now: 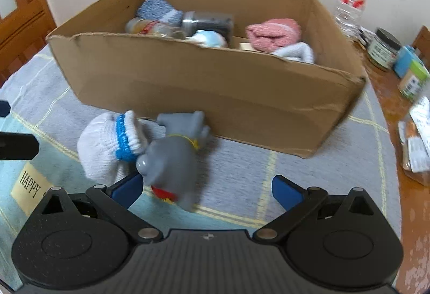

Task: Organize objects
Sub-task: 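Move both tools back toward the white sock and grey toy elephant, then grasp the white sock with the left tool while the right tool grasps the grey elephant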

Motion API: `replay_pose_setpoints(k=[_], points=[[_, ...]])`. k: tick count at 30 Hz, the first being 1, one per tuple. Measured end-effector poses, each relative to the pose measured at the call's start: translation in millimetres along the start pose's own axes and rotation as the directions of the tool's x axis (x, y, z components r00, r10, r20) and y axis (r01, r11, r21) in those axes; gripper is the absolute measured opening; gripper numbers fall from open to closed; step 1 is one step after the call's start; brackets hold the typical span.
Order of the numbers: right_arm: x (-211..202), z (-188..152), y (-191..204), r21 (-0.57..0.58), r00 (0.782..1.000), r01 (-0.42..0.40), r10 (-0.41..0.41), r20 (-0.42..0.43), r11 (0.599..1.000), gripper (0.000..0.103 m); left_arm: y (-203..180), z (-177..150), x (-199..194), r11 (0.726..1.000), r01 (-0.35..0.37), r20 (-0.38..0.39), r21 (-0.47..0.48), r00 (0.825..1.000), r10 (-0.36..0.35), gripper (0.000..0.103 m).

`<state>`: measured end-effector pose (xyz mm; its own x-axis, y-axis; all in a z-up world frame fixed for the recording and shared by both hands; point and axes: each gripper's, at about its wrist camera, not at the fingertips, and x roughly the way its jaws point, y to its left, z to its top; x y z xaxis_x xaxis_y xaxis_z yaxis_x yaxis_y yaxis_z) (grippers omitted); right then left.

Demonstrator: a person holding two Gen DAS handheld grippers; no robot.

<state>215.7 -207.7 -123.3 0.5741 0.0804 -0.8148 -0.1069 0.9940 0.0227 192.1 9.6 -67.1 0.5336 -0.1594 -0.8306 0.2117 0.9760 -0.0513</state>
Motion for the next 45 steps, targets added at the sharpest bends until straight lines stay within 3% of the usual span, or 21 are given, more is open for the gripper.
replay_pose_setpoints(k=[10,15,19,25,31,41,45], points=[[-19.5,-12.4,-44.9,0.099,1.0,0.024,-0.025,0.006,0.995,0.103,-9.1,3.6,10.2,0.999,0.031,-0.014,0.036,0.999,-0.031,0.101],[-20.1,-10.8,-65.6,0.128,0.993,0.114,-0.114,-0.008,0.985,0.103,-13.6,6.3,14.7,0.997,0.043,-0.023,0.058,0.999,-0.041,0.101],[-19.7,-13.3,-80.1,0.173,0.995,0.105,-0.102,-0.023,0.979,0.103,-15.6,7.0,18.3,0.996,0.056,-0.03,0.071,0.998,-0.054,0.101],[-15.7,-23.0,-72.1,0.141,0.999,0.035,-0.029,-0.038,0.989,0.103,-22.8,9.6,28.6,0.991,0.079,-0.037,0.107,0.996,-0.075,0.1],[-6.1,-33.3,-51.1,0.078,0.998,-0.016,0.02,-0.054,0.997,0.103,-42.1,9.6,44.8,0.97,0.11,-0.019,0.218,0.994,-0.108,0.101],[-2.7,-35.1,-38.3,-0.014,0.999,0.018,-0.018,-0.037,1.0,0.103,-62.0,7.2,80.8,0.934,0.151,-0.059,0.324,0.989,-0.139,0.1],[-2.4,-34.3,-37.8,-0.016,0.999,0.02,-0.021,-0.031,1.0,0.103,-62.5,4.0,81.1,0.926,0.163,-0.044,0.341,0.987,-0.157,0.094]])
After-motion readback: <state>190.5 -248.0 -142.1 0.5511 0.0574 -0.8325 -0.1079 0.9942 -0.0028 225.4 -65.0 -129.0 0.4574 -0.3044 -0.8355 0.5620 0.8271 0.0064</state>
